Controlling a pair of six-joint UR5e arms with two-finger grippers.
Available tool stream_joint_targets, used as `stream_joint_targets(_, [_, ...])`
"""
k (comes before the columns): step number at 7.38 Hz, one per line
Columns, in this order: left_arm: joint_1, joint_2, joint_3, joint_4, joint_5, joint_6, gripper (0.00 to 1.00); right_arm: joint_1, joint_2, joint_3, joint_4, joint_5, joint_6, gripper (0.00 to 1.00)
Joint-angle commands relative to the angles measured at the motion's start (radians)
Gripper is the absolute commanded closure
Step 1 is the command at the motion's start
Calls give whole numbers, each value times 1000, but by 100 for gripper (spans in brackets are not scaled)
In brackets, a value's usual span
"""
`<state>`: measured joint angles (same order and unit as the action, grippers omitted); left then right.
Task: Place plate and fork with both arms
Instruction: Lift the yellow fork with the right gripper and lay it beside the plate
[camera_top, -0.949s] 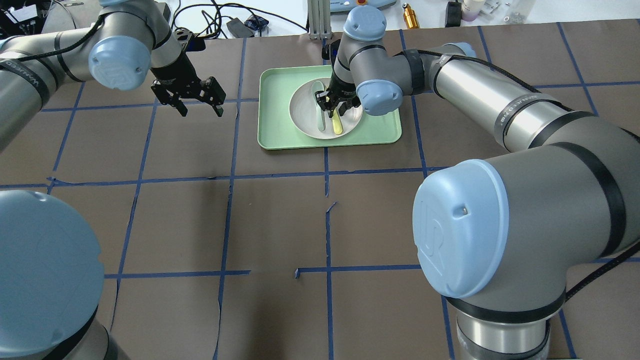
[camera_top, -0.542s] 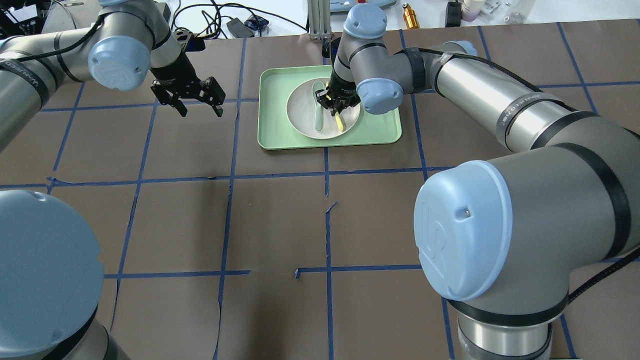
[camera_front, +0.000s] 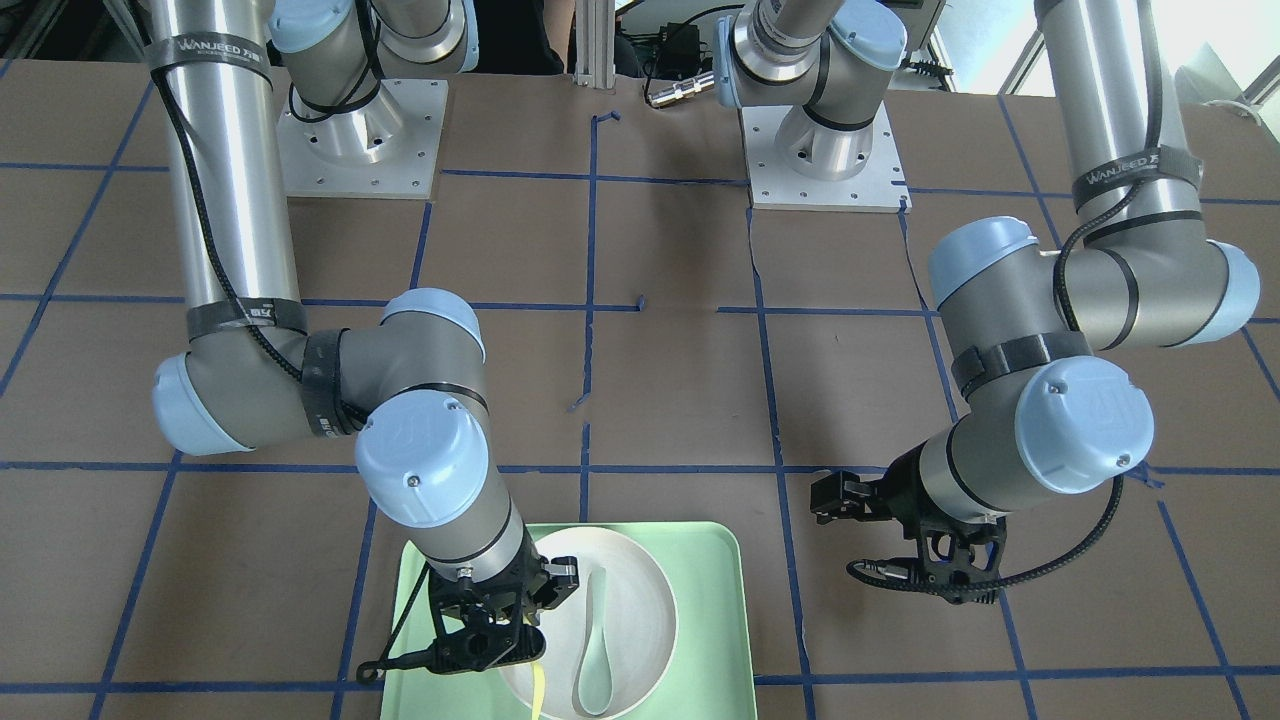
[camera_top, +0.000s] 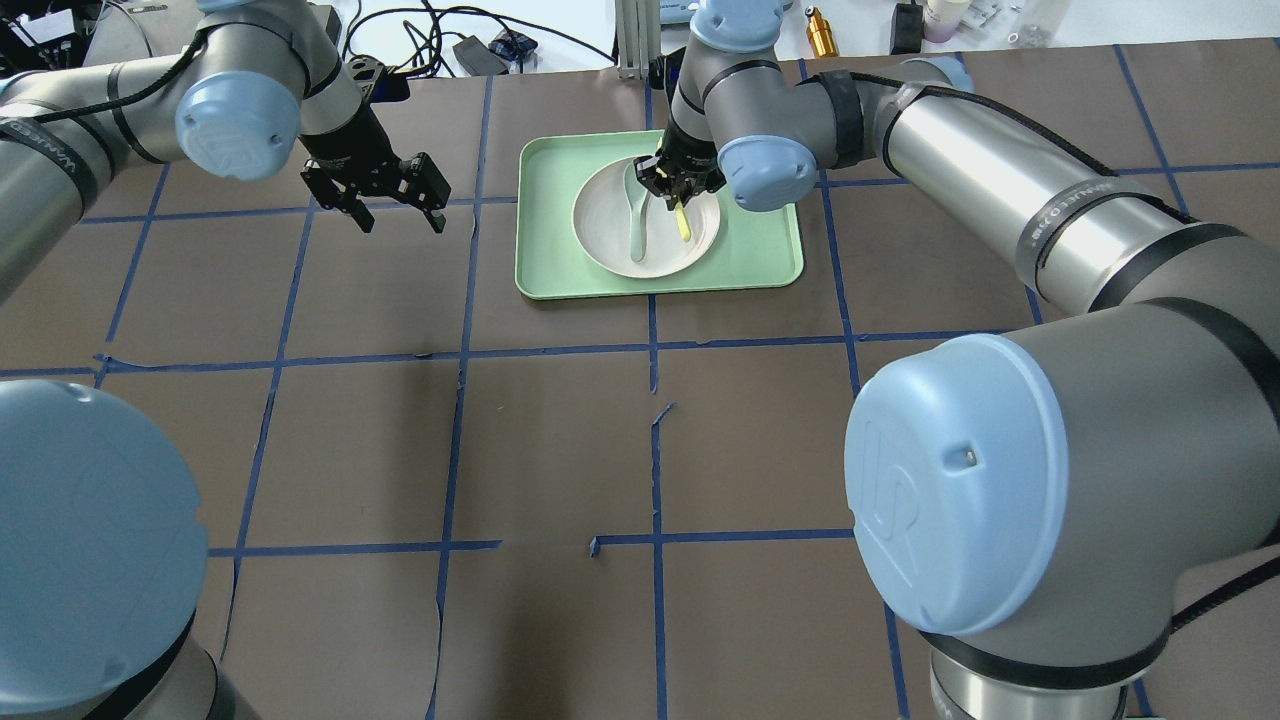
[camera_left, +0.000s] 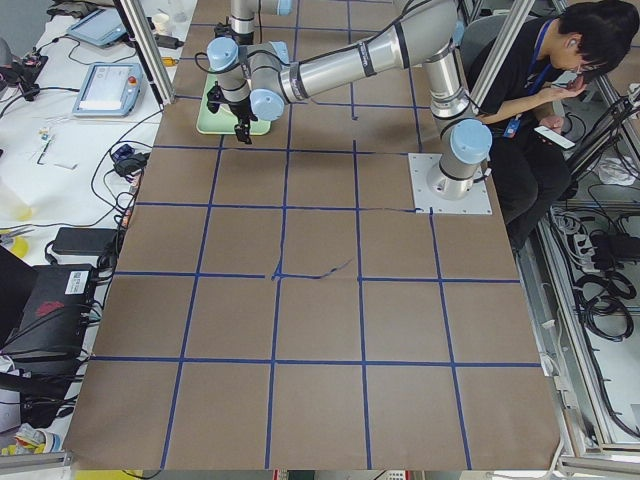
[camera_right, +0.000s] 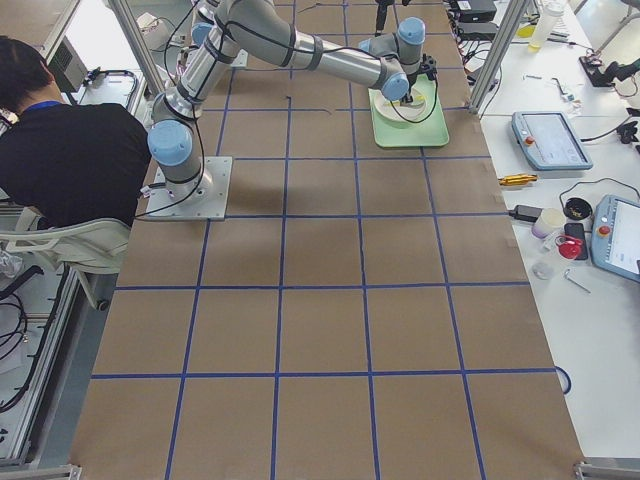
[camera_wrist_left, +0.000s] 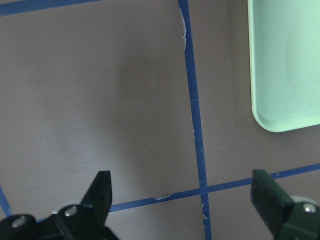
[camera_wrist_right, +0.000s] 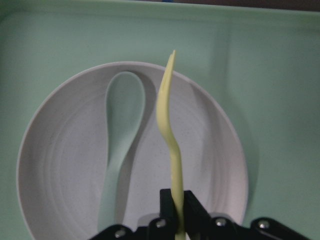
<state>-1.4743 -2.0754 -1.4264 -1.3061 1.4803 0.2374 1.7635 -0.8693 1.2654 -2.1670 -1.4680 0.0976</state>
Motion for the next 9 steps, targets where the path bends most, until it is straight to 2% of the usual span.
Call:
stream_joint_targets(1, [-1, 0, -11, 2, -3, -1, 0, -92, -19, 14, 19, -6, -2, 100])
stream_joint_targets(4, [-11, 6, -34, 18, -5, -6, 0, -102, 9, 63, 49, 6, 13, 100])
stream_joint_targets(5, [-11, 9, -45, 30, -3, -3, 0, -102, 10, 69, 49, 6, 5, 78])
stream_joint_targets(6, [-11, 9, -45, 34, -3, -3, 0, -102, 7, 69, 47, 3, 7, 1])
stream_joint_targets(9, [-14, 37, -43, 27, 2, -10, 0, -104, -61, 69, 50, -14, 7, 0])
